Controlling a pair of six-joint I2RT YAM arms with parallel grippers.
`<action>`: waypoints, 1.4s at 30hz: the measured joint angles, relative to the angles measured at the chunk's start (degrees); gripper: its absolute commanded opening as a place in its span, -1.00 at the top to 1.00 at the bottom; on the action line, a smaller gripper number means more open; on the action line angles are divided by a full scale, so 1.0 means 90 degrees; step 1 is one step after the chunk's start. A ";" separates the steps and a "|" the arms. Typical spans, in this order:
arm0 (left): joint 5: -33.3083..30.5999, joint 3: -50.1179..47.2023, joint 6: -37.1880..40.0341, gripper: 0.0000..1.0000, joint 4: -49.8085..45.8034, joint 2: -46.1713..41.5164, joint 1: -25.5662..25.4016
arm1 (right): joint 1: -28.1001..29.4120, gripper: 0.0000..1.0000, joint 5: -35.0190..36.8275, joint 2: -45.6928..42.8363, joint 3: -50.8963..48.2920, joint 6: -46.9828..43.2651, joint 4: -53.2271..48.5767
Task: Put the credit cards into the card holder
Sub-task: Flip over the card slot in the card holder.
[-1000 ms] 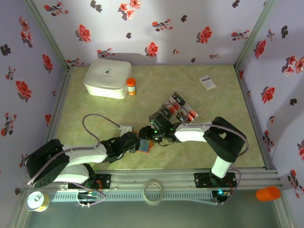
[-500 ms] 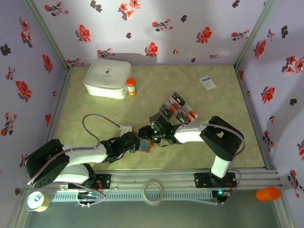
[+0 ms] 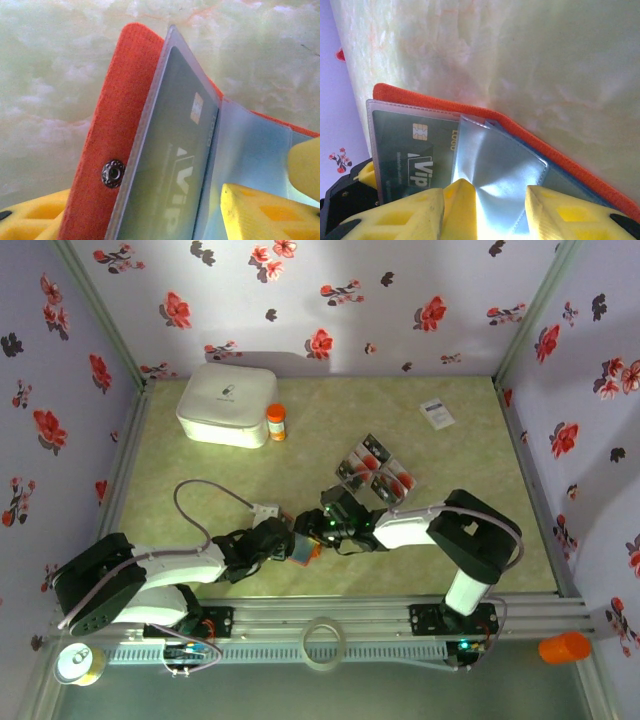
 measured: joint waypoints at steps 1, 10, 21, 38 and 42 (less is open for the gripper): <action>-0.0002 0.0000 0.0000 -0.24 0.0000 0.0000 0.0002 | 0.0012 0.04 0.0012 -0.0022 -0.0012 0.0024 0.0000; 0.0000 0.0000 0.0000 -0.24 0.0005 0.0000 0.0000 | 0.0092 0.04 0.0403 -0.0767 -0.0056 -0.0078 -0.0627; -0.0002 0.0000 0.0002 -0.24 0.0024 0.0019 0.0002 | 0.0680 -0.02 0.1515 -0.1501 0.0289 -0.1134 -0.2999; 0.0002 0.0000 -0.0002 -0.30 0.0036 0.0019 0.0000 | 0.0750 1.00 0.2018 -0.0729 0.0721 -0.1683 -0.3589; 0.0022 0.0000 -0.0019 -0.31 0.0068 0.0019 0.0000 | 0.0425 1.00 0.2072 -0.0729 0.0736 -0.1855 -0.3667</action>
